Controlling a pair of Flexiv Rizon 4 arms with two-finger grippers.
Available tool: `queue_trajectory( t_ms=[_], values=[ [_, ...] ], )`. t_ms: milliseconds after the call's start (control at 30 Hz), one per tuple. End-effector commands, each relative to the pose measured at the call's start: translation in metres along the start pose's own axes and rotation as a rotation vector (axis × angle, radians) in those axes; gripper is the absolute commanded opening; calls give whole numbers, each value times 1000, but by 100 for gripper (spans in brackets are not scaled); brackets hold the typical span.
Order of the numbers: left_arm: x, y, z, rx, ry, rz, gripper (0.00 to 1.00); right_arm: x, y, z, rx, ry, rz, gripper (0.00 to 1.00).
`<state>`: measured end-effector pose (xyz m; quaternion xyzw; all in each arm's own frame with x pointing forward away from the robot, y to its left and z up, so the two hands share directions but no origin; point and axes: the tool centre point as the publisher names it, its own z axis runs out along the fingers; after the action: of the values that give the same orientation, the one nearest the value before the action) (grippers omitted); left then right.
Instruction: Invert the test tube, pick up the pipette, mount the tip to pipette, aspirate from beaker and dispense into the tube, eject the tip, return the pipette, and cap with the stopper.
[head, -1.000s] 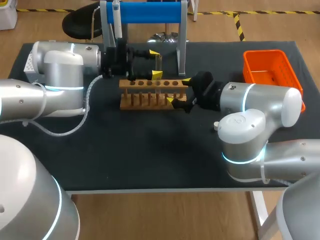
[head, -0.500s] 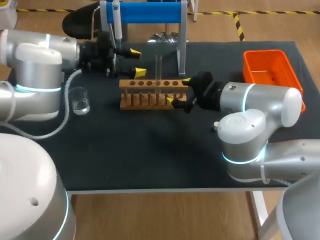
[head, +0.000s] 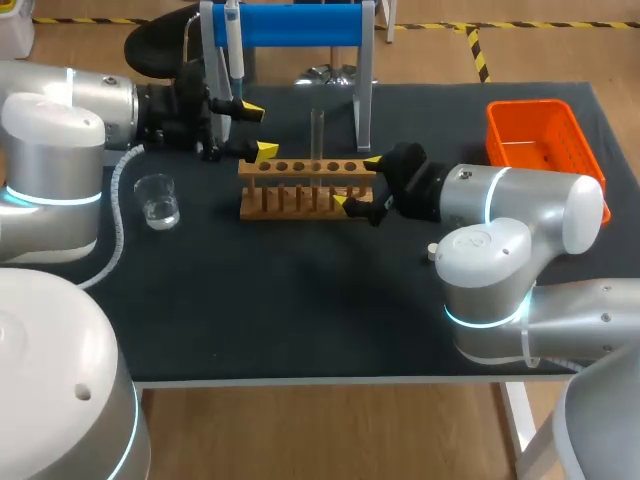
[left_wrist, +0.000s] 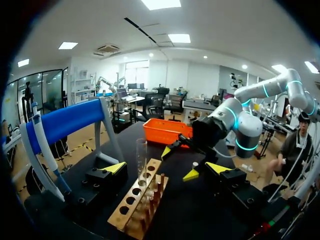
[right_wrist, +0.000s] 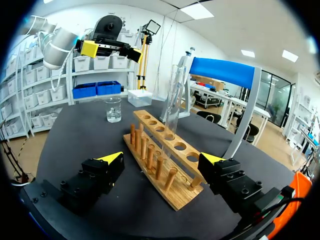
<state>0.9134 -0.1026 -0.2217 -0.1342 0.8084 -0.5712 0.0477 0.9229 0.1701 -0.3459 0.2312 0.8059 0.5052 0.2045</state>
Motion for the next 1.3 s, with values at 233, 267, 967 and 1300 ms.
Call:
queue_trajectory(
  t_ms=[233,267,967,1300],
  values=[
    [-36,44,-79,29,-359,-133,100,0,-1,-1,-2,2,0,100],
    [-40,50,-90,29,-408,-144,100,0,-1,-1,-2,2,0,100],
    [-135,130,-224,-155,-977,-417,100,0,-1,-1,-2,2,0,100],
    [-188,148,-232,-181,-1046,-450,100,0,-1,-1,-2,2,0,100]
  ],
)
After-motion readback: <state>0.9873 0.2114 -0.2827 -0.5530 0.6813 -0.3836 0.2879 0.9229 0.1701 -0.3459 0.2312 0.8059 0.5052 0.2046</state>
